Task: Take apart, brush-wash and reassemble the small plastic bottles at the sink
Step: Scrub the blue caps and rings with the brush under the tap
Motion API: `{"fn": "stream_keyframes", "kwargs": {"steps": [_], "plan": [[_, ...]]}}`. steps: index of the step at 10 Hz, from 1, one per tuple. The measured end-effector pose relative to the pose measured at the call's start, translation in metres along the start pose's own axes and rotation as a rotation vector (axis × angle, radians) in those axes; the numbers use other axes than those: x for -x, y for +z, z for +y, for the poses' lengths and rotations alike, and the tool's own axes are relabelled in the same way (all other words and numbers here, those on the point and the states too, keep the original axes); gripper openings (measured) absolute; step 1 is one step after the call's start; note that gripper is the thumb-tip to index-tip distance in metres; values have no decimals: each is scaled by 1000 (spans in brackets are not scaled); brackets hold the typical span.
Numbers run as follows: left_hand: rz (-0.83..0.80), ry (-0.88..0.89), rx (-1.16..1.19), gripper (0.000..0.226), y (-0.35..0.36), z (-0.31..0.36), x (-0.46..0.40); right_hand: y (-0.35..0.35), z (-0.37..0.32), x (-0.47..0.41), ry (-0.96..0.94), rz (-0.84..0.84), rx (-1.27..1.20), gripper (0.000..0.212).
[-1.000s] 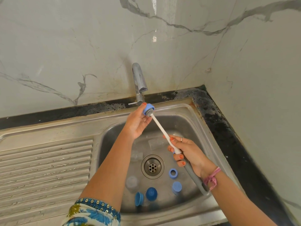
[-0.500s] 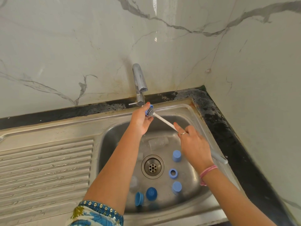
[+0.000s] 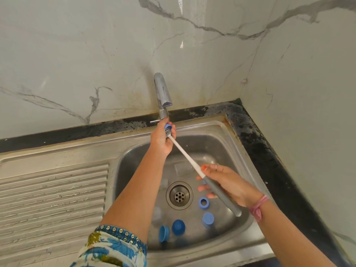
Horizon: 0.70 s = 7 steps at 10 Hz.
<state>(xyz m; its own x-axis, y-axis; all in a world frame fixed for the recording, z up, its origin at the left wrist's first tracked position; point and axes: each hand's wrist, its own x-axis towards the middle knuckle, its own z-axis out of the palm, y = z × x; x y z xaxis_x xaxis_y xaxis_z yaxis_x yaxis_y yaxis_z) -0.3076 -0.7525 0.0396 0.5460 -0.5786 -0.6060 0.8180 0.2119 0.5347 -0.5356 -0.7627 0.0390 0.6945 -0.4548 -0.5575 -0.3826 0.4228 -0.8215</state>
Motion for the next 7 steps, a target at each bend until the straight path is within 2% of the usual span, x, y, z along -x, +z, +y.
{"fn": "stream_keyframes", "kwargs": {"steps": [1, 2, 3, 4, 5, 6, 7], "plan": [[52, 57, 51, 15, 1, 2, -4, -4, 19, -6, -209, 265, 1008, 42], [19, 21, 46, 18, -1, 1, -5, -1, 33, -7, -256, 373, 970, 26], [-36, -40, 18, 20, -6, -1, -3, -5, 23, 4, 88, -152, -224, 33], [-18, -33, -22, 19, -6, -2, -2, -14, 21, 4, 57, -136, -50, 44], [47, 30, -87, 19, -4, -7, -6, -7, 27, -1, -200, 238, 1013, 55], [63, 39, -90, 22, -4, -9, -8, 2, 34, -7, -349, 446, 1161, 35], [10, 17, -105, 22, -5, -4, -8, -3, 30, -6, -158, 65, 120, 29]]}}
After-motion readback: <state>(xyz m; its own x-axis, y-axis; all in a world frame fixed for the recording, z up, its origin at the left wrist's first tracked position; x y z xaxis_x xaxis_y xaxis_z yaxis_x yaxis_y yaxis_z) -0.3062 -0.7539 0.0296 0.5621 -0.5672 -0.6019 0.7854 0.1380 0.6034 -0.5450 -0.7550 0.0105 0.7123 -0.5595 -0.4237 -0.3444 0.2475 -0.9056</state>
